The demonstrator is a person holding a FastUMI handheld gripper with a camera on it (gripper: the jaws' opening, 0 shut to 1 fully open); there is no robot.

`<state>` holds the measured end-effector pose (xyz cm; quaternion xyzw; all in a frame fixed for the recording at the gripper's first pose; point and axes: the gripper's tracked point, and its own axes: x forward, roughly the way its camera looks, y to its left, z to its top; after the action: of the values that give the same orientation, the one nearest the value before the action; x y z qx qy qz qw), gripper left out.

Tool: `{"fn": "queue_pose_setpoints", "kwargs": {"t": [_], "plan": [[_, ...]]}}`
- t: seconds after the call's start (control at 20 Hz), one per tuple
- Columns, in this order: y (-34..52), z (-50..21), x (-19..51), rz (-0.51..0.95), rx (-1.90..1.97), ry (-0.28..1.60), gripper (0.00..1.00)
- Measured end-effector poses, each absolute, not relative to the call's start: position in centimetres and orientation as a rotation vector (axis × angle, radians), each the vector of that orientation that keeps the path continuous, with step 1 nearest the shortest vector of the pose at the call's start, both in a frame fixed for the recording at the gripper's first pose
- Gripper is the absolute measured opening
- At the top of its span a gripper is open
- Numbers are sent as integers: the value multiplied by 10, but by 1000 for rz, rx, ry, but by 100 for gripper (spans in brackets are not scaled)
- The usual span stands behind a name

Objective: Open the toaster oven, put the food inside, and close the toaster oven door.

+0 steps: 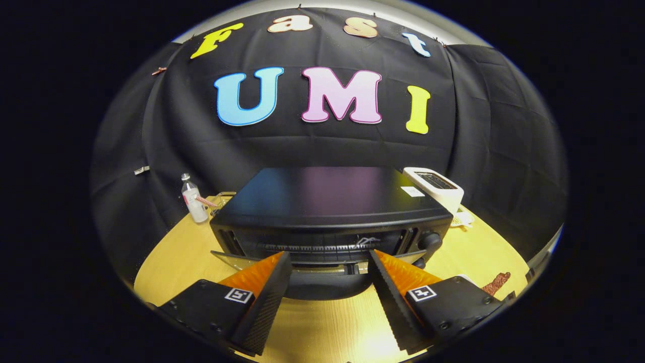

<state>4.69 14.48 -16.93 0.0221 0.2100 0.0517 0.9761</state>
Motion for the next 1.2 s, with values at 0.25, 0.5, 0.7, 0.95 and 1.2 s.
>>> {"fn": "queue_pose_setpoints", "kwargs": {"t": [0.25, 0.5, 0.7, 0.95, 1.2], "plan": [[143, -183, 20, 131, 46, 447, 95], [140, -205, -9, 140, 72, 498, 96], [144, -241, -37, 179, 58, 616, 98], [149, -279, -59, 223, 73, 764, 98], [144, -261, -65, 285, 14, 728, 99]]}}
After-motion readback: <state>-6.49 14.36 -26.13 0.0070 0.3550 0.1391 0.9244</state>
